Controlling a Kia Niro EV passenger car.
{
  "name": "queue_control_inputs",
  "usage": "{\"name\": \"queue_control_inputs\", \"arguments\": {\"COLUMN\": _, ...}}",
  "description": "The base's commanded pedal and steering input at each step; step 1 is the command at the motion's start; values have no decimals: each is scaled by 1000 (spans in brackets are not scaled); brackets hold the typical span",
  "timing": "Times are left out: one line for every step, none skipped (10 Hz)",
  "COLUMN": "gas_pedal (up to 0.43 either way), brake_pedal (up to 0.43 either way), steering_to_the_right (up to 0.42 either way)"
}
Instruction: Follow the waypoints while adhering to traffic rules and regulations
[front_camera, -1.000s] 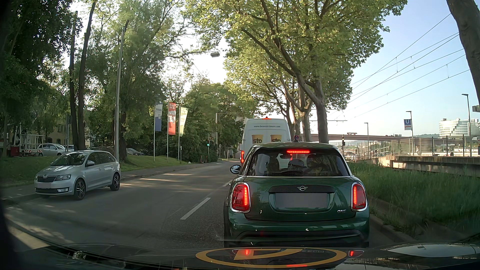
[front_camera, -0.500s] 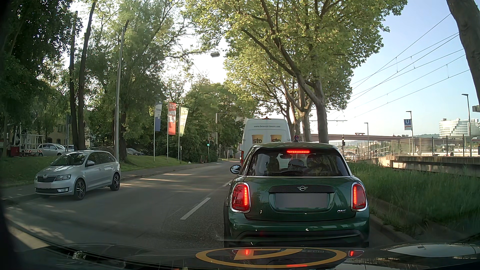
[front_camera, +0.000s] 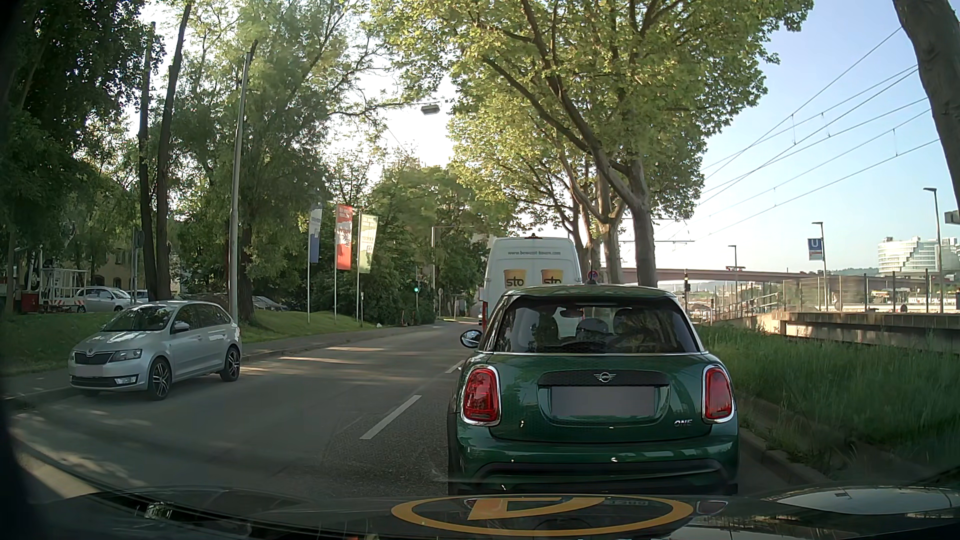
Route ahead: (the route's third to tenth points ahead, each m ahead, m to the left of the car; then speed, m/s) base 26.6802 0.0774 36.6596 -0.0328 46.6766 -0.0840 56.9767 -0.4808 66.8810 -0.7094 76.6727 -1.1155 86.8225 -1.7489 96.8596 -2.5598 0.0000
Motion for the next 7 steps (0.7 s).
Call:
{"name": "queue_control_inputs", "arguments": {"gas_pedal": 0, "brake_pedal": 220, "steering_to_the_right": 20}}
{"name": "queue_control_inputs", "arguments": {"gas_pedal": 0, "brake_pedal": 220, "steering_to_the_right": 19}}
{"name": "queue_control_inputs", "arguments": {"gas_pedal": 0, "brake_pedal": 220, "steering_to_the_right": 20}}
{"name": "queue_control_inputs", "arguments": {"gas_pedal": 0, "brake_pedal": 220, "steering_to_the_right": 20}}
{"name": "queue_control_inputs", "arguments": {"gas_pedal": 0, "brake_pedal": 220, "steering_to_the_right": 19}}
{"name": "queue_control_inputs", "arguments": {"gas_pedal": 0, "brake_pedal": 220, "steering_to_the_right": 20}}
{"name": "queue_control_inputs", "arguments": {"gas_pedal": 0, "brake_pedal": 220, "steering_to_the_right": 20}}
